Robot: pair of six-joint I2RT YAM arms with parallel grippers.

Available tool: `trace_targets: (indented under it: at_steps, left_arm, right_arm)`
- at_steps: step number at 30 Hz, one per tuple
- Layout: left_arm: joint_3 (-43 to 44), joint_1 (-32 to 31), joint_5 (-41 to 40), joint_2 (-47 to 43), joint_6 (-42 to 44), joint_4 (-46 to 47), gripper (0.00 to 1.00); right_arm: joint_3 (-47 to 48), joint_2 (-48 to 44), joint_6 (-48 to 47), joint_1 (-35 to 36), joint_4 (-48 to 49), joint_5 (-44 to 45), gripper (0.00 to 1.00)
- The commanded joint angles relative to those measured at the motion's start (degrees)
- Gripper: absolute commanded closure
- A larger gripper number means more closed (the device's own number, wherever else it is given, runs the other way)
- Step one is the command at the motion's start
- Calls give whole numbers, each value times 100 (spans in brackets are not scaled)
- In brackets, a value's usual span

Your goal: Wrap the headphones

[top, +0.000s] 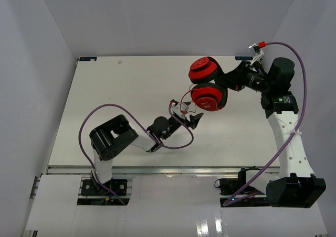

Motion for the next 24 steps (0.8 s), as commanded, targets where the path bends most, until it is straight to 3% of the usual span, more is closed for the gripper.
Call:
trace_targets:
  at_steps: [1, 7, 15, 24]
  left_arm:
    - [-66, -4, 402, -53, 262, 2775, 10]
    - [258, 38, 1259, 92, 417, 2799, 14]
    - [560, 128, 1181, 109, 280, 2800, 28]
    - [480, 172, 1234, -125, 206, 2799, 75]
  right_arm:
    - [-8, -203, 171, -12, 211, -204, 92]
    - [-81, -198, 174, -9, 257, -234, 92]
    - [-167, -229, 110, -9, 213, -284, 92]
    - [-139, -203, 92, -9, 187, -297, 92]
